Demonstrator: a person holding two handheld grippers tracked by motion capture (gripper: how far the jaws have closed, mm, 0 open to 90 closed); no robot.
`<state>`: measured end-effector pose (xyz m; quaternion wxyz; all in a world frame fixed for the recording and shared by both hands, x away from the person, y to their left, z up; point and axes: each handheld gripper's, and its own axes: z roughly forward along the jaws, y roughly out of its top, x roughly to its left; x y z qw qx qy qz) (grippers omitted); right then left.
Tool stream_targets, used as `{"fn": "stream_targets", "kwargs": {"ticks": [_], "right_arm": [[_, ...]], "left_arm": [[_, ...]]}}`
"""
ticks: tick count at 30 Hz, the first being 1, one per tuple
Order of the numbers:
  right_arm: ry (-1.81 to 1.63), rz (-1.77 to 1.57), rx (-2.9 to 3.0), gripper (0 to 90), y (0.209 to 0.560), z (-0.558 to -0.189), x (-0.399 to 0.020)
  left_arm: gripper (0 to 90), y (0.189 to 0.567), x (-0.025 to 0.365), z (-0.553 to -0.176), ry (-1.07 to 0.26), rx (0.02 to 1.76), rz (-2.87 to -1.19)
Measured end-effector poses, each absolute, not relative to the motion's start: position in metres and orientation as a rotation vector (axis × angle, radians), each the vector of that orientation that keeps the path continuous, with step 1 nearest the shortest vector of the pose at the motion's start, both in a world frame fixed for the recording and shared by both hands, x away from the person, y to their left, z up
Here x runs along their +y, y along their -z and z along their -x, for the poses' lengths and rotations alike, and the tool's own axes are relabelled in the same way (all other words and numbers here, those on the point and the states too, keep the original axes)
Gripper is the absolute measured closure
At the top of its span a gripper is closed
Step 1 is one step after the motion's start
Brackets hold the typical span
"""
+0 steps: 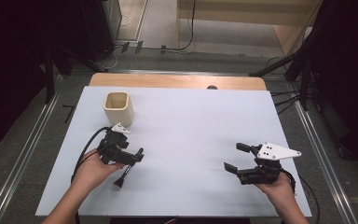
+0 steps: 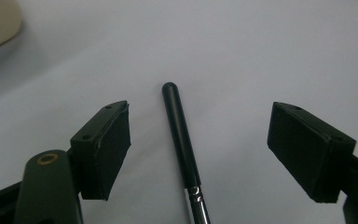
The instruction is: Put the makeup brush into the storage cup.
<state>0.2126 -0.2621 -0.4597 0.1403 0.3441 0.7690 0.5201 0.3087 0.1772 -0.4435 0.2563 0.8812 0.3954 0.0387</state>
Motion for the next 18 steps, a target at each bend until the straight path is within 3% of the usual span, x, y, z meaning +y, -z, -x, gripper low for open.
{"fn": "stream_targets", "kwargs": {"ticks": [7, 13, 18], "right_arm": [[-1.495, -0.996, 2.224, 15.2, 0.4601, -0.2128, -0.2622], [-1.482, -1.001, 2.230, 15.1, 0.4609, -0.2133, -0.2612], [-1.479, -1.007, 2.231, 15.1, 0.4614, -0.2138, -0.2616]], "left_arm": [[23.6, 0.4371, 0.1739, -0.3125, -0.088, 1.098, -2.492], [26.1, 0.4388, 0.1728, -0.3171, 0.052, 1.167, -2.595], [28.5, 0.4378, 0.1705, -0.3178, 0.078, 1.211, -2.623]]}}
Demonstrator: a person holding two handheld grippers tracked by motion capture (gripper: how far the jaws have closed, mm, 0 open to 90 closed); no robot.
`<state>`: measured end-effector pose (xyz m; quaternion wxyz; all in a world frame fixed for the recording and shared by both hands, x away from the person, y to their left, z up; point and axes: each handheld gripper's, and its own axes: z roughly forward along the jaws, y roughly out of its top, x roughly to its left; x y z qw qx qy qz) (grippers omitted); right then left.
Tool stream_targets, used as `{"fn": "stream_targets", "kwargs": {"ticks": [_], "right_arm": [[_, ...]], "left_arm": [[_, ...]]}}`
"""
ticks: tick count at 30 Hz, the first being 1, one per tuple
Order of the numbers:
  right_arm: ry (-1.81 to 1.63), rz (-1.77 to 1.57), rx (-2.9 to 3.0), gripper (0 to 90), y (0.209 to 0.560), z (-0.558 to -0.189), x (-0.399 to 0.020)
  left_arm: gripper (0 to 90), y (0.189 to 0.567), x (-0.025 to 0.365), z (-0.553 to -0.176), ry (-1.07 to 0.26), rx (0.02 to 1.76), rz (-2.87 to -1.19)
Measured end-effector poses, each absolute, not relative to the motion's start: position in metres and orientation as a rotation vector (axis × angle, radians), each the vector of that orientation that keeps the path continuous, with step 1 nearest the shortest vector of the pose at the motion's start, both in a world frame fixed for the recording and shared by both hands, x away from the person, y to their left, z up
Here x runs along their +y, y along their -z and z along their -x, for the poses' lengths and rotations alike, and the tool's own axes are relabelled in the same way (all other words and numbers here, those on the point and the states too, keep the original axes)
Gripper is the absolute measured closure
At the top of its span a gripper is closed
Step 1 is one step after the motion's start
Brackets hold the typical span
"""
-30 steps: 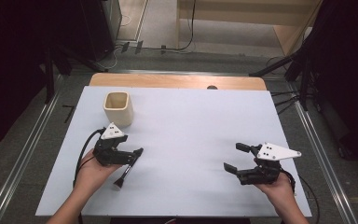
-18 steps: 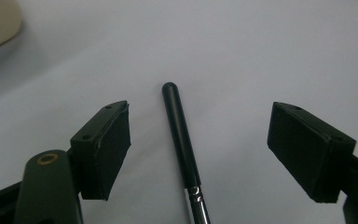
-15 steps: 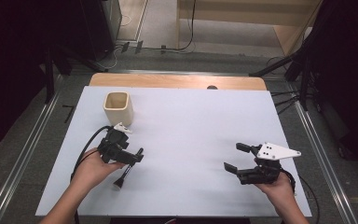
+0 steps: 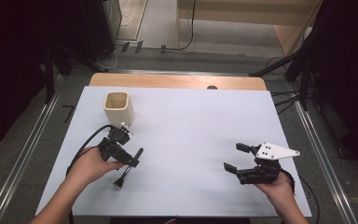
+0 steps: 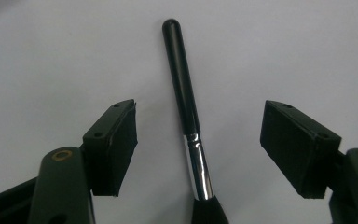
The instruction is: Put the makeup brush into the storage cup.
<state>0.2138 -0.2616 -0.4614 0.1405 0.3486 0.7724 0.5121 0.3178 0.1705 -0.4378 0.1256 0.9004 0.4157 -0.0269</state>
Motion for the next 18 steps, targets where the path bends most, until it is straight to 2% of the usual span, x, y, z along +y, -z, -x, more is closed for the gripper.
{"fn": "stream_targets", "kwargs": {"ticks": [18], "right_arm": [[-1.462, -1.025, 2.235, 15.0, 0.4619, -0.2143, -0.2623]], "left_arm": [[29.2, 0.4455, 0.1659, -0.3148, 0.090, 1.244, -2.678]]}}
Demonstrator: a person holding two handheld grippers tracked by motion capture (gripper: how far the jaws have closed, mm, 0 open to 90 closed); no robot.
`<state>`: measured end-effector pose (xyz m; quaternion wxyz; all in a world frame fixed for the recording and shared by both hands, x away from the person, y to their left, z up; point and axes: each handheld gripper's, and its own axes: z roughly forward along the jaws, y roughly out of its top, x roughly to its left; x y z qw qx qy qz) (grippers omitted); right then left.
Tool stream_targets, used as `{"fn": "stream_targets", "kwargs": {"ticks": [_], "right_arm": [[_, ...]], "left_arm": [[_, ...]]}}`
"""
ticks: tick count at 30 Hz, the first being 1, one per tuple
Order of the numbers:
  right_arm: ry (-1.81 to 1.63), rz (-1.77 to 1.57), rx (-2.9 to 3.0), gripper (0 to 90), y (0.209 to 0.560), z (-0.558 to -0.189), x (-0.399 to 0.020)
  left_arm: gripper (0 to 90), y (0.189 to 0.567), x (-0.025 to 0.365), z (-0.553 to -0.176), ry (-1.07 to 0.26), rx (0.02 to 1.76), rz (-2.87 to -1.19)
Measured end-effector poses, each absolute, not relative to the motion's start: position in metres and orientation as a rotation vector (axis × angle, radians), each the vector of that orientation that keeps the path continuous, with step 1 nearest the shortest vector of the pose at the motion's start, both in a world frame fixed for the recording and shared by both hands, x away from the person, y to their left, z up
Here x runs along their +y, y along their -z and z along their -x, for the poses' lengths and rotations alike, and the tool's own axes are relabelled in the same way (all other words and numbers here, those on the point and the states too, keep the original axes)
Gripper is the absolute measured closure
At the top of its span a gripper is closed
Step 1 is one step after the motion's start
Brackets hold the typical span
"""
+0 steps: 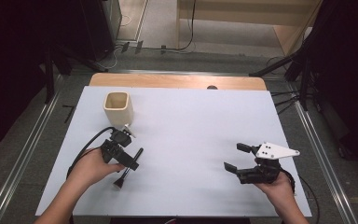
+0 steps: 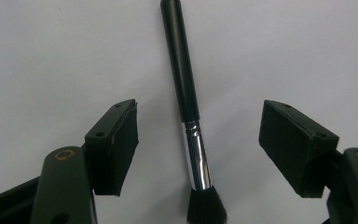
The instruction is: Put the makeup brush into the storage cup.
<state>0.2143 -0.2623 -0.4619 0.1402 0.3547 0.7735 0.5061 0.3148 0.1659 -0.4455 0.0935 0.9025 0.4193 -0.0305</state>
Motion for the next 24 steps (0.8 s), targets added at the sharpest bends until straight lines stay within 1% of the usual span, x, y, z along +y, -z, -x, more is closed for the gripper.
{"fn": "stream_targets", "kwargs": {"ticks": [8, 14, 21, 24], "right_arm": [[-1.458, -1.025, 2.238, 15.0, 0.462, -0.215, -0.262], [-1.455, -1.027, 2.238, 15.0, 0.463, -0.215, -0.262], [-1.446, -1.032, 2.237, 15.0, 0.463, -0.215, -0.262], [-1.441, -1.027, 2.240, 15.0, 0.463, -0.215, -0.262]], "left_arm": [[29.9, 0.454, 0.168, -0.311, 0.089, 1.275, -2.670], [30.8, 0.464, 0.165, -0.307, 0.053, 1.301, -2.677], [32.9, 0.469, 0.161, -0.301, -0.031, 1.301, -2.714], [38.3, 0.470, 0.158, -0.298, -0.100, 1.273, -2.747]]}}
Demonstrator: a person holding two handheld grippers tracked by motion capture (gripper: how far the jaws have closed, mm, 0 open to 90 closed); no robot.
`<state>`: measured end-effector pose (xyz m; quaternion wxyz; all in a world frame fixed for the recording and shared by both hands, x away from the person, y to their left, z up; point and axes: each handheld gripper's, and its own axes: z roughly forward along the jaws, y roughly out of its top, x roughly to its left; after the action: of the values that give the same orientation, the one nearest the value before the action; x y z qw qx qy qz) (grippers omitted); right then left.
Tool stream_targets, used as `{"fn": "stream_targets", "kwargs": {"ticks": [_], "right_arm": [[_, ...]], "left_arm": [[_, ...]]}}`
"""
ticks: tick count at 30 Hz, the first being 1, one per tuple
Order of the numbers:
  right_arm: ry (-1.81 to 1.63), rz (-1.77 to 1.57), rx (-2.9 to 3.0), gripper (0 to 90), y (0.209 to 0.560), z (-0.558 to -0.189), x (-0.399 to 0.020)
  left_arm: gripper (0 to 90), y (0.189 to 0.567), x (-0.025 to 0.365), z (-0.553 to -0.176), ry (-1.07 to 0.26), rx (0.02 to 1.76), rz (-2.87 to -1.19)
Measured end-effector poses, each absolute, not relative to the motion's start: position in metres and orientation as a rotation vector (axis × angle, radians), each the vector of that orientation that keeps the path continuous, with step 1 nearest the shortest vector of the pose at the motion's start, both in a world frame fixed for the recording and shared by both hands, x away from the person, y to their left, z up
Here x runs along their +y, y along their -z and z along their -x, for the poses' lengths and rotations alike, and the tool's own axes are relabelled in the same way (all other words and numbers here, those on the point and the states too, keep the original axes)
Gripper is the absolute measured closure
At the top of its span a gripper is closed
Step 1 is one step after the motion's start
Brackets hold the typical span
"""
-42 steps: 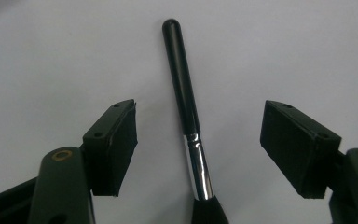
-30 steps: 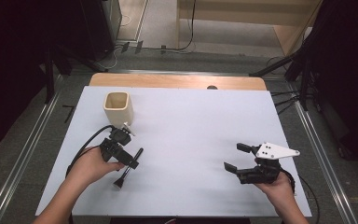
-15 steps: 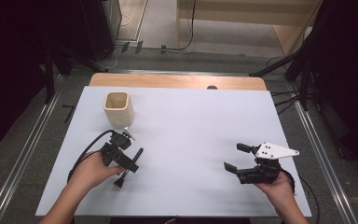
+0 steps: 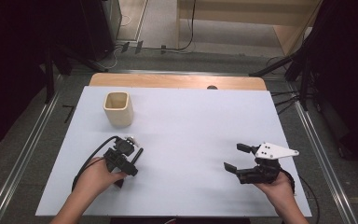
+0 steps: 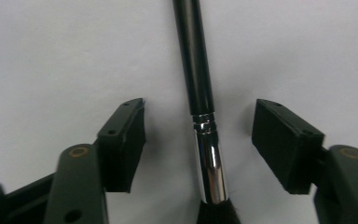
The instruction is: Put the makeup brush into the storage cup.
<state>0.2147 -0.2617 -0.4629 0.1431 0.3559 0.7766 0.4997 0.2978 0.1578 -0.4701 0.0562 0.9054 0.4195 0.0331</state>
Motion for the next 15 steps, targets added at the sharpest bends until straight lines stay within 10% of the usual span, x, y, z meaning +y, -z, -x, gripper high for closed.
{"fn": "stream_targets", "kwargs": {"ticks": [15], "right_arm": [[-1.433, -1.025, 2.248, 15.0, 0.4629, -0.2148, -0.2613]], "left_arm": [[56.7, 0.4678, 0.1514, -0.2928, -0.127, 1.351, -2.767]]}}
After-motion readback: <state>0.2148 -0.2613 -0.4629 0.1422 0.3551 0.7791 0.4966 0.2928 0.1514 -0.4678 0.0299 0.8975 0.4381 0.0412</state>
